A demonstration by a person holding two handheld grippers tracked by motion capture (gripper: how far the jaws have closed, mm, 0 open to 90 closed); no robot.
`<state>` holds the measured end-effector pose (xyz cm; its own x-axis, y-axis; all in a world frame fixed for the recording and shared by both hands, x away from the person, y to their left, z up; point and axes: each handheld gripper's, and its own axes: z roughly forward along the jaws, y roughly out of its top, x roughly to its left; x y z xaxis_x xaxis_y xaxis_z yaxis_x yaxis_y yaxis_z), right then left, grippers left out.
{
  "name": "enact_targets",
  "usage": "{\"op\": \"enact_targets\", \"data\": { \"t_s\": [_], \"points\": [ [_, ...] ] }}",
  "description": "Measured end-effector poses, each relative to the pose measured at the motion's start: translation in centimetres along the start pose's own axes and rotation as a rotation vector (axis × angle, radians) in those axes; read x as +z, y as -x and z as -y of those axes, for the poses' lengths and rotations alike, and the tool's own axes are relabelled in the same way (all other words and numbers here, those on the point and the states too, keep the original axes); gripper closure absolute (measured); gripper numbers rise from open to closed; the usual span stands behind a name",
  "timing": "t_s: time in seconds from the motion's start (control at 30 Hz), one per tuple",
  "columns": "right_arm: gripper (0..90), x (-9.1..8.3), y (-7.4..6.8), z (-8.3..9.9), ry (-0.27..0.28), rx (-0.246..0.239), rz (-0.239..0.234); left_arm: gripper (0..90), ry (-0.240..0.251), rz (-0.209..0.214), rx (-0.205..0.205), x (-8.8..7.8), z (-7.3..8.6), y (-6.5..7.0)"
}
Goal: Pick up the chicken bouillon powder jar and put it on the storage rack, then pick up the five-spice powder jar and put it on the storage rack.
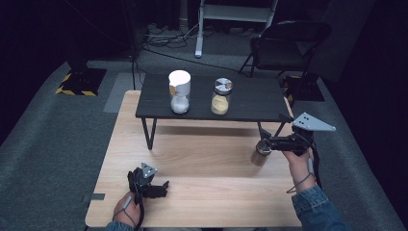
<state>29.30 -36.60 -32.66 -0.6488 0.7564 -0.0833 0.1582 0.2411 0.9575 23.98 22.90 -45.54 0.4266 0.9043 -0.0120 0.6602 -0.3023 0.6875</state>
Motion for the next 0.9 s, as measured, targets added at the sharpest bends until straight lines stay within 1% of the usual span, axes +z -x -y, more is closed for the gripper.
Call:
{"op": "enact_targets", "data": {
  "t_s": [0.3,0.4,0.47,0.7,0.9],
  "points": [
    [4.3,-2.1,0.1,2.6,0.016,0.028,0.018,0.2,-0.001,-0.004,-0.01,-0.1,0.1,0.1],
    [4.4,-2.7,-0.1,3.5,0.018,0.029,0.027,0.2,0.0,-0.004,-0.01,-0.1,0.1,0.1],
    [4.4,-3.0,-0.2,3.9,0.012,0.026,0.042,0.2,0.0,-0.004,-0.01,-0.1,0.1,0.1],
    [4.4,-3.3,0.1,5.8,-0.007,0.056,0.048,0.2,-0.001,-0.004,-0.01,-0.1,0.1,0.1],
    [4.4,-3.2,0.2,6.8,-0.024,0.063,0.051,0.2,-0.001,-0.005,-0.01,-0.1,0.1,0.1]
  ]
}}
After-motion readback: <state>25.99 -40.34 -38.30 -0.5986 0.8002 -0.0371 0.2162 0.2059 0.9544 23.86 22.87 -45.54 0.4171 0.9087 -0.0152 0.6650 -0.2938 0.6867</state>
